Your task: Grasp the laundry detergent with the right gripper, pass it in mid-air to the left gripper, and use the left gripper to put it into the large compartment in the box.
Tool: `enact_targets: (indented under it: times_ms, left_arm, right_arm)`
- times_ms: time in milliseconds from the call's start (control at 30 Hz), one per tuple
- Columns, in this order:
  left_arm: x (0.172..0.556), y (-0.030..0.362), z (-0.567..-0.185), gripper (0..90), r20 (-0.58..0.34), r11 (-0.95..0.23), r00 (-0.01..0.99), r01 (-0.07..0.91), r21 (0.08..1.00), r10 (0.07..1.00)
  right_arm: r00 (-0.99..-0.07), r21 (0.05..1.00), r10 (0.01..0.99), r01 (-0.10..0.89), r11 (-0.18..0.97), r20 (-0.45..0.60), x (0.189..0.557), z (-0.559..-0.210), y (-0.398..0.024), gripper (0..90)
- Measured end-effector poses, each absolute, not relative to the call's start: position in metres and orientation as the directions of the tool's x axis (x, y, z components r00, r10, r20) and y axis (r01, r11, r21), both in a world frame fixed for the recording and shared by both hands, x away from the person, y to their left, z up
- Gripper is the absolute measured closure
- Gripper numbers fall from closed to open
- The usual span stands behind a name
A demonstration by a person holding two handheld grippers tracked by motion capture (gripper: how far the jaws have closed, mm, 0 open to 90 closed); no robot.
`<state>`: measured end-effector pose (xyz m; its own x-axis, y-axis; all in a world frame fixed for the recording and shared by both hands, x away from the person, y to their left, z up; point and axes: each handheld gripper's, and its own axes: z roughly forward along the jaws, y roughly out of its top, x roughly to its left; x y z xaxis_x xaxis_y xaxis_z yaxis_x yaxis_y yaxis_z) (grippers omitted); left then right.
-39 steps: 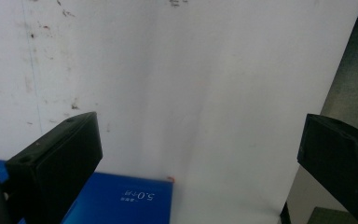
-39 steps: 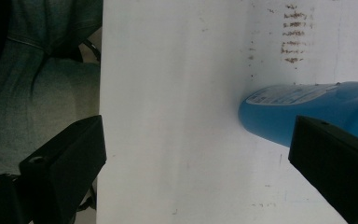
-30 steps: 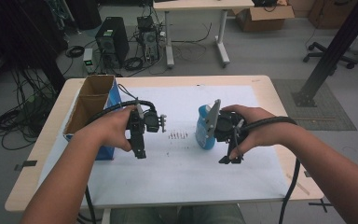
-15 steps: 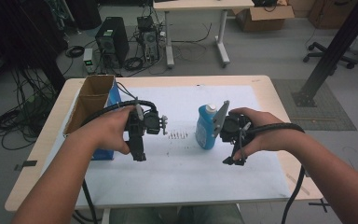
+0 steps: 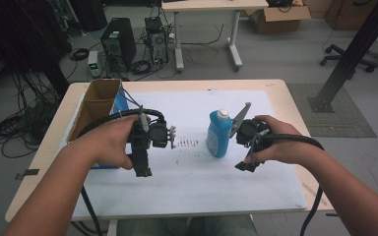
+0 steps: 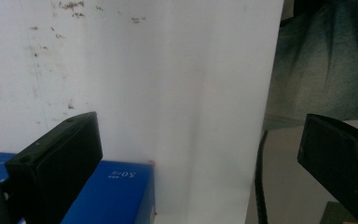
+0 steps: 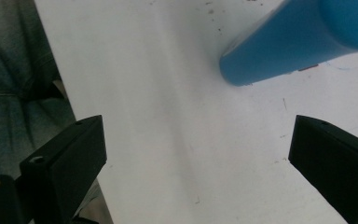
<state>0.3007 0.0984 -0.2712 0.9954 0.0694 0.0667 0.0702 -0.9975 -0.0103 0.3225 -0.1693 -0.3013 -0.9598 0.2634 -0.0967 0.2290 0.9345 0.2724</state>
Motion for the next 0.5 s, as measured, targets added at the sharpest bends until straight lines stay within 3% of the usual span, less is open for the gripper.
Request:
enact_targets:
  times_ms: [500]
  left_arm:
    - [0.285, 0.099, -0.265, 0.2, 0.075, -0.998, 0.995, 0.061, -0.009, 0.060]
  right_arm:
    - [-0.883, 0.374, 0.465, 0.414, 0.830, -0.057, 0.334, -0.324, -0.177, 4.4]
